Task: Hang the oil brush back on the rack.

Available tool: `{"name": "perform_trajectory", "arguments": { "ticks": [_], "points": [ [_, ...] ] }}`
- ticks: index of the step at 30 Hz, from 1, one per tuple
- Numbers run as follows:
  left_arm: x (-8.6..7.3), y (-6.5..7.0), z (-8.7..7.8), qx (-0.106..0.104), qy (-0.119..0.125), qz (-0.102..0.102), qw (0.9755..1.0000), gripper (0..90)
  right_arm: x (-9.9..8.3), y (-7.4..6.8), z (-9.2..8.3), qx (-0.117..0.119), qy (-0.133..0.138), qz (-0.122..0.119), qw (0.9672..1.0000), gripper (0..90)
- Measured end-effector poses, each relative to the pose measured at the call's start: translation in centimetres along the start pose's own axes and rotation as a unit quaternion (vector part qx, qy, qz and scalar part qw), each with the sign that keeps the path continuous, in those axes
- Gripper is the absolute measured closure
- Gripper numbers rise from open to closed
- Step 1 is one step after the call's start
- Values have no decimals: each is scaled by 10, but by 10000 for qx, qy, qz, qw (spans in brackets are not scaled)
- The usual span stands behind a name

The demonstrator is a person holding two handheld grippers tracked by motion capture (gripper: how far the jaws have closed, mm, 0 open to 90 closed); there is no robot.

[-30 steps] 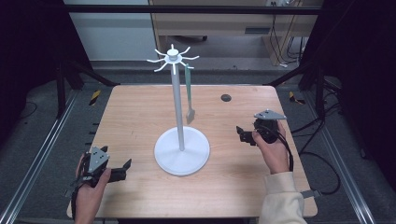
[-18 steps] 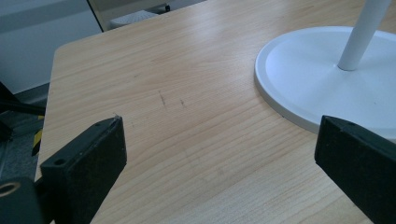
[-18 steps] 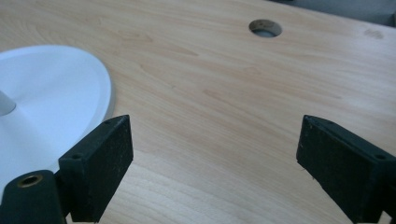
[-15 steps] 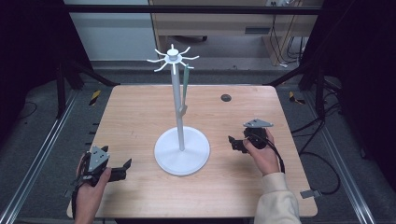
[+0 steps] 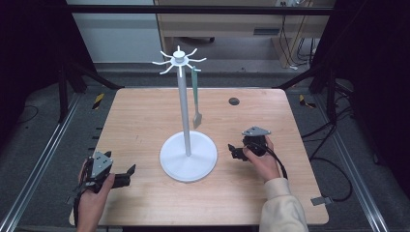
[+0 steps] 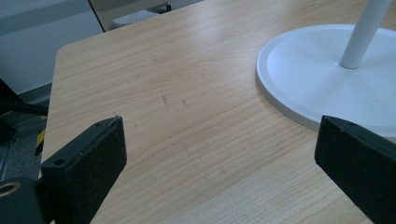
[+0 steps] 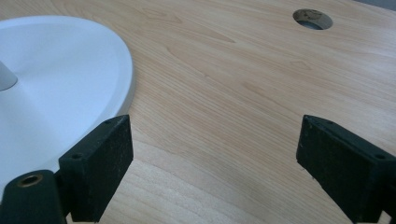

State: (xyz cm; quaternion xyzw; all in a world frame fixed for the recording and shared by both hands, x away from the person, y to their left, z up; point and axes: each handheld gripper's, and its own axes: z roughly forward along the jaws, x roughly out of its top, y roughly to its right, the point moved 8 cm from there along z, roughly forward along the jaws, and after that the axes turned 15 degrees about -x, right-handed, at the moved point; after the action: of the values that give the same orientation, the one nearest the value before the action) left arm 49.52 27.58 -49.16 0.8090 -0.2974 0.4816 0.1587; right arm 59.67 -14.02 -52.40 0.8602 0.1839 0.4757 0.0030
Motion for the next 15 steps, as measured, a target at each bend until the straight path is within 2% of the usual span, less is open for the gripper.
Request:
{"name": "perform_trajectory", "arguments": {
  "ticks": [4,7,15],
  "points": [
    [0,-1,1,5,-13,-1,10000,18,0,-6,3,123,65,17,9999,108],
    [0,-1,1,14,-13,11,10000,18,-2,-12,6,219,16,18,9998,107],
    [0,-1,1,14,-10,32,10000,18,-2,-21,7,271,-47,-4,9996,104]
  ]
}}
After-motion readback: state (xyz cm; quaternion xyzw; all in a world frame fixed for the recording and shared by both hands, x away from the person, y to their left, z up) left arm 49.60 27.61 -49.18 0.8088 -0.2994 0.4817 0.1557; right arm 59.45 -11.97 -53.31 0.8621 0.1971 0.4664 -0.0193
